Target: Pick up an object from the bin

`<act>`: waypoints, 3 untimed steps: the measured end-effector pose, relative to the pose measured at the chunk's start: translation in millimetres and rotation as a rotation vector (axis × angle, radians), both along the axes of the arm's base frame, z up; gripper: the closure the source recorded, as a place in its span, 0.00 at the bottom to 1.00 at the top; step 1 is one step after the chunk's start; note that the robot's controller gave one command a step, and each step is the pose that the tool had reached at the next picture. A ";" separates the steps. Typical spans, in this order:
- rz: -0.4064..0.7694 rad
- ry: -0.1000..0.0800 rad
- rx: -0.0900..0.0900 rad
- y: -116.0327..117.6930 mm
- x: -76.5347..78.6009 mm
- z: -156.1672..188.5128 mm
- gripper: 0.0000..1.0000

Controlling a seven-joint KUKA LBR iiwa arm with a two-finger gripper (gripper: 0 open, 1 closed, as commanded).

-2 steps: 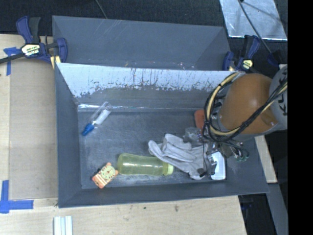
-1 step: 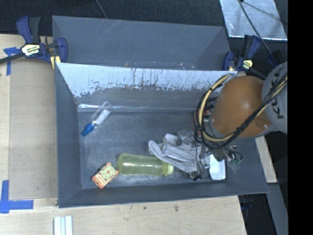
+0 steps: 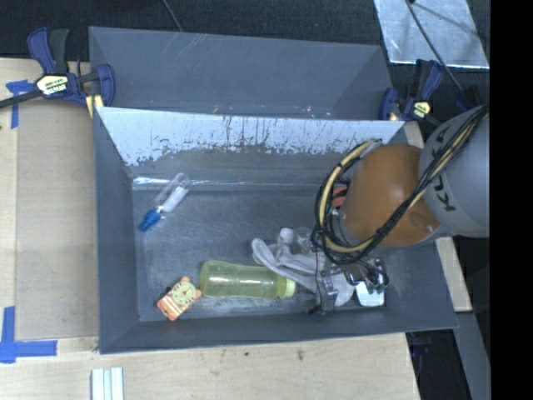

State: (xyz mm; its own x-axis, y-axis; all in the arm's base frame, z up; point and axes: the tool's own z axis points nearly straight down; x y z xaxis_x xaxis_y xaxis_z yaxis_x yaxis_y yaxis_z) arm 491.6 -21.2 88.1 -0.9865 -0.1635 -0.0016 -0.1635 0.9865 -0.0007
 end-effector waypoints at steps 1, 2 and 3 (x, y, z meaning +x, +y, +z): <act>0.121 -0.020 0.001 34.3 -3.7 -13.9 1.00; 0.121 -0.020 0.001 34.3 -3.7 -13.9 1.00; 0.121 -0.012 0.001 34.3 -4.9 -9.3 1.00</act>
Offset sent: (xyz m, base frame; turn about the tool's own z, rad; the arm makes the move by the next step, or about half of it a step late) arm 0.0000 0.0000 0.0000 0.0000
